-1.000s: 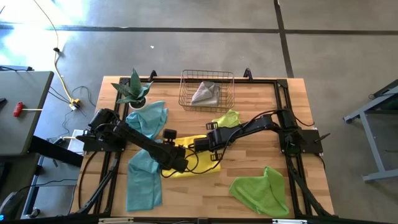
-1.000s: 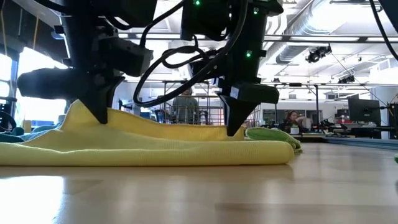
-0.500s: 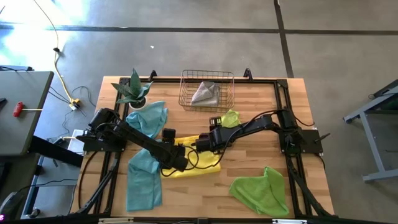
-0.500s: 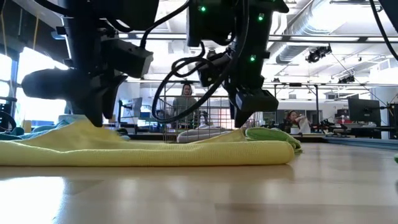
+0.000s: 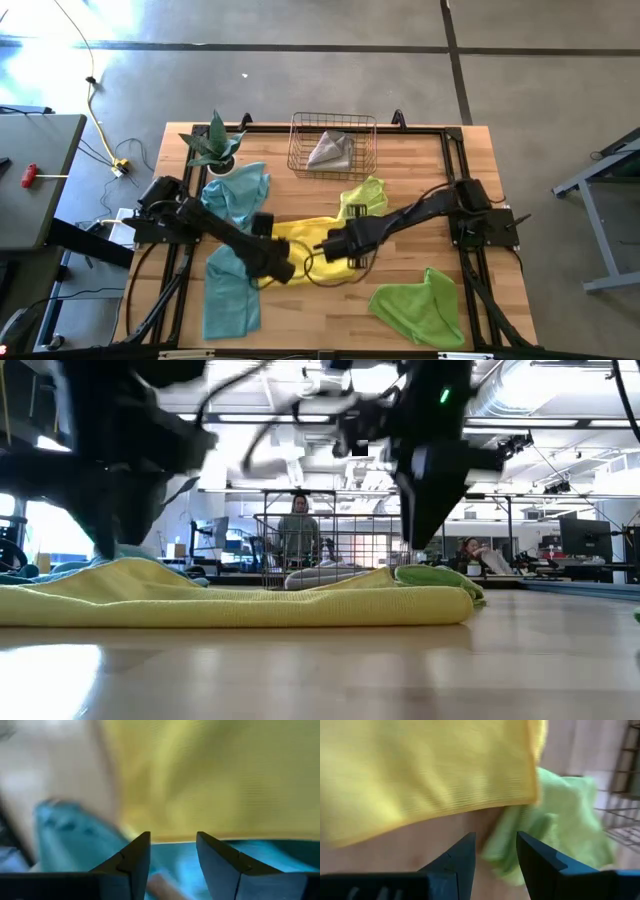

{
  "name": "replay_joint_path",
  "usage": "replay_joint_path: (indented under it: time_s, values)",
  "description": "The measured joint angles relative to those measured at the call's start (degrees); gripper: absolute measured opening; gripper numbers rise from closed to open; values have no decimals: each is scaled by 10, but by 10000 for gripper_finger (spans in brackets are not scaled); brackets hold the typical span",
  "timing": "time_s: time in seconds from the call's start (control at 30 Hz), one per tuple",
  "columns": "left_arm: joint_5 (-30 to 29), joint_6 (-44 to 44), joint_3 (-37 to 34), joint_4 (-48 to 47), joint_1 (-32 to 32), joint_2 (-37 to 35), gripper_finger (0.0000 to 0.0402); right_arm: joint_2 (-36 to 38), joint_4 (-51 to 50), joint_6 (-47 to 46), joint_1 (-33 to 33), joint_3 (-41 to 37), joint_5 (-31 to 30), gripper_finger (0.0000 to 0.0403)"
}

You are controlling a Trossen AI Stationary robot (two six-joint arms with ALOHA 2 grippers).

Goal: Fold microfiber towels
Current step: Fold the yellow microfiber towel

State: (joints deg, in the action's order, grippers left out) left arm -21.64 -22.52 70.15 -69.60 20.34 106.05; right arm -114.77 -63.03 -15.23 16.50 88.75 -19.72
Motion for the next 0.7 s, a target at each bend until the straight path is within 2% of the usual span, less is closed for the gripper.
replay_joint_path:
  time_s: [0.13,0.27,0.33,0.53,0.7]
  values:
    - [25,22,0,98,51,-18,139,22,39,-25,37,0,24,133]
    - [-25,19,-1,196,86,-17,133,19,116,-20,67,0,2,133]
    - [-29,6,-5,225,91,-9,131,9,147,-11,74,1,1,133]
    - [-3,-78,-27,235,96,5,131,-2,186,-12,77,0,-5,132]
    - [75,-146,-46,230,98,6,131,-3,182,-24,75,0,-21,132]
